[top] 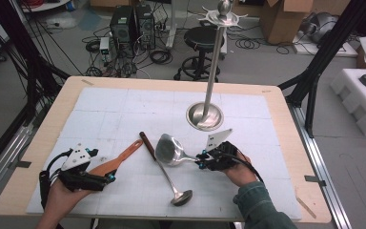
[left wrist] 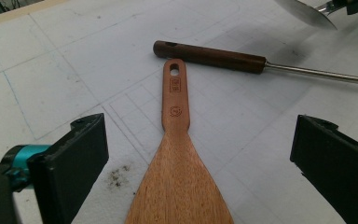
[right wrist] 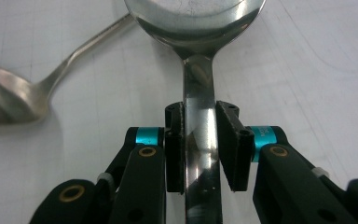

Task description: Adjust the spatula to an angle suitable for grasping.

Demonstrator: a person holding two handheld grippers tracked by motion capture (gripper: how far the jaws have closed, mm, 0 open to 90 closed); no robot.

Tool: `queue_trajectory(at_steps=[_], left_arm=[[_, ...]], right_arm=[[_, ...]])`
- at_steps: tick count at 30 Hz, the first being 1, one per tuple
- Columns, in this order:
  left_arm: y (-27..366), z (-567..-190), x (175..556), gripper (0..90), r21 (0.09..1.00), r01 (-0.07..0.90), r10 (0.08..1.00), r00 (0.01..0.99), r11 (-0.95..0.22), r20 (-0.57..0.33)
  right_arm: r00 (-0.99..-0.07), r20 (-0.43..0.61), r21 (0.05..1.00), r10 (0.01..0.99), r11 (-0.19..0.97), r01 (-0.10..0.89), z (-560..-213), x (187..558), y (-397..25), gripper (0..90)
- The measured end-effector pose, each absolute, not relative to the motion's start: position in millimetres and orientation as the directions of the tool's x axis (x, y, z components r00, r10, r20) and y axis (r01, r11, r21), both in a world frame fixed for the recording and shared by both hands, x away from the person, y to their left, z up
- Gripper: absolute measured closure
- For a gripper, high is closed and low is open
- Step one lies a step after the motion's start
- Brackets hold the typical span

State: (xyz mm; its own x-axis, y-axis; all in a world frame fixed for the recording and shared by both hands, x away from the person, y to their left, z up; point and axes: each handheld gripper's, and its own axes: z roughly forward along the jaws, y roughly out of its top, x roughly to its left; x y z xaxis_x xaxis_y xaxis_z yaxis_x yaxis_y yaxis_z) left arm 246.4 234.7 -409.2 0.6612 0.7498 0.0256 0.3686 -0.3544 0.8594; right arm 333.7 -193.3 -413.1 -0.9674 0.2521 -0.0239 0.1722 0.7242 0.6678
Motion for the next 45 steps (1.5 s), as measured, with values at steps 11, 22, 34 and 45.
queue_trajectory(at_steps=[11, 22, 34, 45], left_arm=[[235, -409, 246, 4.7, 0.858, 0.367, 0.748, 0.663, -0.358, 0.028], [235, -409, 245, 4.7, 0.858, 0.364, 0.746, 0.666, -0.362, 0.032], [236, -409, 245, 4.7, 0.856, 0.369, 0.746, 0.665, -0.362, 0.028], [235, -409, 245, 4.7, 0.858, 0.366, 0.746, 0.665, -0.361, 0.030]], right_arm=[[-0.986, -0.001, 0.654, 0.166, 0.746, 0.125, -412, 346, -149, 74.3], [-0.996, 0.005, 0.660, 0.090, 0.748, 0.070, -404, 350, -119, 86.8], [-0.989, 0.050, 0.654, 0.137, 0.744, 0.136, -418, 362, -116, 74.7], [-0.981, 0.076, 0.661, 0.177, 0.728, 0.182, -419, 359, -139, 65.5]])
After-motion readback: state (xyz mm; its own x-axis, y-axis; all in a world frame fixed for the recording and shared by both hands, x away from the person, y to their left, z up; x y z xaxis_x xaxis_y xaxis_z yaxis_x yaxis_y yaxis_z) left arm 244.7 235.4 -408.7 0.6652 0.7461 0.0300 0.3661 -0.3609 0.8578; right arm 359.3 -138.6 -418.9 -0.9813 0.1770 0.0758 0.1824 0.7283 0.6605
